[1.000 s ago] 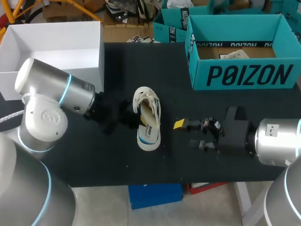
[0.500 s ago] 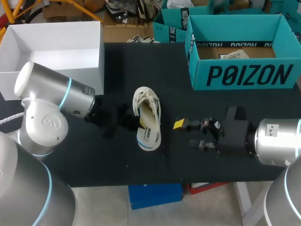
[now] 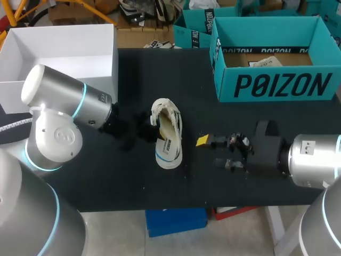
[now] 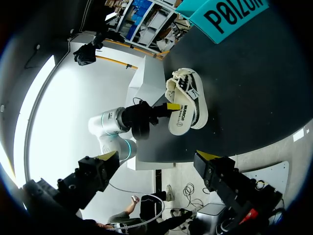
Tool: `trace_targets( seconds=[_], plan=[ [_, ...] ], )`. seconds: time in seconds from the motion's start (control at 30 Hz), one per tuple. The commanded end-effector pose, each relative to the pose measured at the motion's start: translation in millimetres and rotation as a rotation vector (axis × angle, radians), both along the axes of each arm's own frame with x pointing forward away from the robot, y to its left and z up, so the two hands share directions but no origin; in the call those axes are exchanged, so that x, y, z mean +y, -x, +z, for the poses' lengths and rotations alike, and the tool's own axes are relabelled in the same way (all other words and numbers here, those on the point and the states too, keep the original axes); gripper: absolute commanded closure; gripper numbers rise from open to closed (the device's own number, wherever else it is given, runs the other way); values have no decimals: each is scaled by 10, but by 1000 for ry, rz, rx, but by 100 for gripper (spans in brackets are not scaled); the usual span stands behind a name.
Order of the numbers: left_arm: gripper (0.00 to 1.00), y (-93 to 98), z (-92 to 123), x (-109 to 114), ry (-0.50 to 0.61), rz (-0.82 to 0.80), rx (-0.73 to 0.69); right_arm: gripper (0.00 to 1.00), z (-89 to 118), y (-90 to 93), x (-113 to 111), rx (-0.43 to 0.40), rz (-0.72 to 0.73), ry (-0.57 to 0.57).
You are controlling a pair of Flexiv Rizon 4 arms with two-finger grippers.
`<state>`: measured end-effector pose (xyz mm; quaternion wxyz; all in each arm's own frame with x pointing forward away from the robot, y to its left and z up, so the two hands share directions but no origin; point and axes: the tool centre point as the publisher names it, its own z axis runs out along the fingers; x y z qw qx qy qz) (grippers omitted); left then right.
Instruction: Take the shoe out of the shoebox, open the shoe tongue, remove and reinsert the insole, then place the shoe into the shoebox
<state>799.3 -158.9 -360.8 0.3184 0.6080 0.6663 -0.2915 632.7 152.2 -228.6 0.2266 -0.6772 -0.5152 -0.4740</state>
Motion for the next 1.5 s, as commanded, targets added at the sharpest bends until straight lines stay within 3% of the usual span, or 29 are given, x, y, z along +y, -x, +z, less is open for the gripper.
trace_targets(
  seconds=[0.03,0.4,0.43,0.47,0.5,0.57,0.9,1.1,1.27,1.5],
  plan=[
    [100,-60,-46,-24,-8,13,2,0,21,46,-110,-3,9,-12],
    [98,-51,-84,0,-25,33,10,0,21,46,-110,-3,9,-12],
    [66,-38,-78,-1,-21,34,15,0,21,46,-110,-3,9,-12],
    [51,-18,-67,-3,-20,34,16,0,21,46,-110,-3,9,-12],
    [27,-1,-59,-8,-19,33,16,0,21,46,-110,-3,9,-12],
    [0,33,-35,-17,-9,25,20,0,21,46,-110,-3,9,-12],
    [0,242,249,-38,41,-21,1,0,21,46,-110,-3,9,-12],
    [50,358,308,-40,45,-55,6,0,21,46,-110,-3,9,-12],
    [68,396,254,-47,13,-91,31,0,21,46,-110,-3,9,-12],
    [68,432,173,-93,-42,-142,57,0,21,46,-110,-3,9,-12]
  ],
)
